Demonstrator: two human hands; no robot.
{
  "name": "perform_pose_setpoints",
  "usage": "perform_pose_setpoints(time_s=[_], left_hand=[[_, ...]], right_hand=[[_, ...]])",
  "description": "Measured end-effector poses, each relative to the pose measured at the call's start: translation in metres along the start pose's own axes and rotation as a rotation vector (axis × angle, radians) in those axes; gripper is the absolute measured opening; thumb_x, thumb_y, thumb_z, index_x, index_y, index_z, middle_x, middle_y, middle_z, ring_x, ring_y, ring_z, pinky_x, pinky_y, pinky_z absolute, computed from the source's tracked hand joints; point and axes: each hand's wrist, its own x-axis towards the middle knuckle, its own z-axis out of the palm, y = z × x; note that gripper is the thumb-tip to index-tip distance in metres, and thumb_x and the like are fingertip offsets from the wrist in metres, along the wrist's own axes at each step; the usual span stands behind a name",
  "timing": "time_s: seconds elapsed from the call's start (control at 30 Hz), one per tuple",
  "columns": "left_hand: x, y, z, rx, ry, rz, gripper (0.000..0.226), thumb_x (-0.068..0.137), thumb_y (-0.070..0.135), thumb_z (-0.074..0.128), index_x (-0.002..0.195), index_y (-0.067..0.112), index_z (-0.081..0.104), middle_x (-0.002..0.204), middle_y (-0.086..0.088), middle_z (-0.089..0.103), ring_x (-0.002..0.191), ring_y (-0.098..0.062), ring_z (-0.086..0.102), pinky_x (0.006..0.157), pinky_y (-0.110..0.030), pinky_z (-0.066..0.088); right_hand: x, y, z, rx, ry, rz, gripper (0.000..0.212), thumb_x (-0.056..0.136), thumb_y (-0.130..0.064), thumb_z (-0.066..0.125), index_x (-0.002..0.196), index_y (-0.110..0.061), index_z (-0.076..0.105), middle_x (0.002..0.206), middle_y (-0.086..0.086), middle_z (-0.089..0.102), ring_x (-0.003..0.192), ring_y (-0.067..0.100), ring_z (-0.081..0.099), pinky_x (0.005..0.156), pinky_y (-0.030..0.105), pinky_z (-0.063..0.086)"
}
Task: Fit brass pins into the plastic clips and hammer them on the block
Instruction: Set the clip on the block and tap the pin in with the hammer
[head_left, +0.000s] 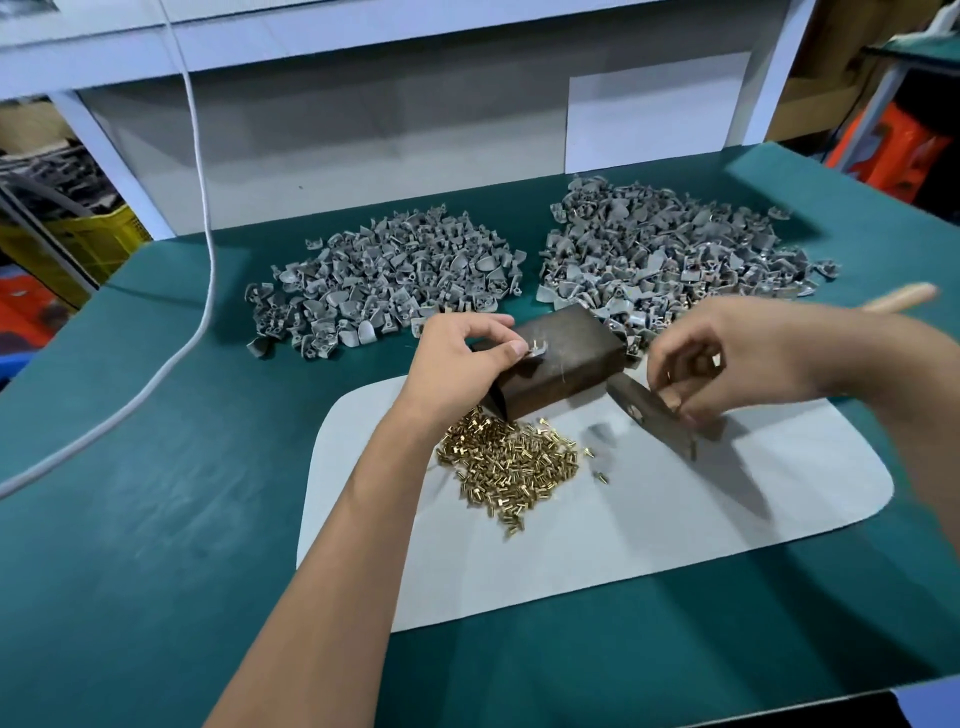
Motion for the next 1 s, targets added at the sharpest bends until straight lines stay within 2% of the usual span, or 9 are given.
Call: perform_pose_setpoints(time_s=[0.17, 0.27, 0.33, 0.43, 0.57, 0.7, 0.77, 0.9, 1.0], left_hand=[[-0.002, 0.002, 0.003, -0.034, -0.009, 0.020, 0.016, 0.087, 0.008, 0.078, 0.076, 0.019, 0.079, 0.124, 0.000, 0.070, 0.117, -0.011, 0.064, 0.111, -0.044, 0.045], [-0.002, 0.002, 0.003, -0.012, -0.013, 0.036, 0.014, 0.087, 0.008, 0.078, 0.077, 0.019, 0.080, 0.127, 0.000, 0.069, 0.117, -0.008, 0.063, 0.110, -0.042, 0.046], [-0.002, 0.002, 0.003, -0.014, -0.016, 0.040, 0.014, 0.086, 0.009, 0.079, 0.077, 0.019, 0.080, 0.127, 0.002, 0.069, 0.118, -0.008, 0.063, 0.111, -0.043, 0.045], [-0.002, 0.002, 0.003, -0.009, -0.010, 0.062, 0.015, 0.086, 0.010, 0.080, 0.076, 0.022, 0.080, 0.128, 0.002, 0.068, 0.118, -0.009, 0.063, 0.112, -0.045, 0.043], [-0.002, 0.004, 0.002, -0.022, -0.012, 0.090, 0.018, 0.086, 0.008, 0.079, 0.076, 0.023, 0.079, 0.129, 0.000, 0.068, 0.120, -0.010, 0.063, 0.112, -0.047, 0.042], [-0.002, 0.004, 0.002, -0.024, -0.009, 0.126, 0.017, 0.087, 0.013, 0.079, 0.078, 0.027, 0.079, 0.127, 0.002, 0.068, 0.122, -0.010, 0.061, 0.112, -0.049, 0.043], [-0.001, 0.004, 0.003, -0.014, 0.044, 0.156, 0.008, 0.089, 0.018, 0.078, 0.085, 0.025, 0.081, 0.121, 0.006, 0.070, 0.119, -0.005, 0.061, 0.109, -0.047, 0.046], [0.003, -0.002, 0.005, 0.146, 0.270, 0.212, 0.004, 0.091, 0.025, 0.075, 0.090, 0.025, 0.079, 0.099, 0.011, 0.072, 0.098, -0.004, 0.064, 0.092, -0.031, 0.053], [0.007, -0.007, 0.002, 0.254, 0.389, 0.198, 0.009, 0.094, 0.032, 0.072, 0.088, 0.027, 0.077, 0.089, 0.013, 0.070, 0.086, -0.009, 0.064, 0.080, -0.028, 0.054]], right_hand=[[-0.002, 0.009, 0.009, -0.121, 0.084, 0.074, 0.022, 0.073, -0.021, 0.091, 0.084, -0.034, 0.076, 0.075, -0.017, 0.073, 0.071, 0.005, 0.067, 0.072, 0.033, 0.056], [-0.001, 0.005, 0.003, -0.131, 0.157, 0.048, 0.012, 0.078, -0.028, 0.088, 0.083, -0.033, 0.078, 0.074, -0.019, 0.074, 0.070, -0.002, 0.067, 0.068, 0.019, 0.052], [0.007, -0.001, 0.004, -0.158, 0.324, 0.004, 0.010, 0.081, -0.025, 0.085, 0.081, -0.031, 0.078, 0.072, -0.019, 0.072, 0.073, -0.005, 0.065, 0.066, 0.010, 0.047], [0.024, -0.021, 0.016, -0.136, 0.502, -0.084, 0.018, 0.084, -0.024, 0.082, 0.096, -0.034, 0.074, 0.082, -0.023, 0.069, 0.077, -0.008, 0.062, 0.069, 0.006, 0.043], [0.049, -0.036, 0.037, -0.168, 0.529, -0.198, 0.033, 0.084, -0.034, 0.081, 0.115, -0.029, 0.070, 0.098, -0.013, 0.065, 0.088, 0.006, 0.059, 0.084, 0.031, 0.053], [0.056, -0.033, 0.039, -0.124, 0.631, -0.267, 0.019, 0.090, -0.033, 0.075, 0.105, -0.022, 0.078, 0.091, -0.005, 0.068, 0.085, 0.012, 0.060, 0.080, 0.041, 0.053], [0.058, -0.027, 0.037, -0.124, 0.752, -0.226, 0.020, 0.090, -0.036, 0.074, 0.105, -0.022, 0.079, 0.090, -0.005, 0.071, 0.083, 0.012, 0.062, 0.082, 0.040, 0.055], [0.063, -0.002, 0.033, -0.078, 0.974, 0.130, 0.044, 0.089, -0.026, 0.077, 0.132, -0.024, 0.065, 0.091, -0.005, 0.070, 0.082, 0.017, 0.064, 0.090, 0.041, 0.057], [0.063, 0.008, 0.040, 0.025, 0.996, 0.220, 0.034, 0.095, -0.020, 0.067, 0.129, -0.018, 0.063, 0.092, 0.003, 0.073, 0.085, 0.028, 0.068, 0.089, 0.046, 0.057]])
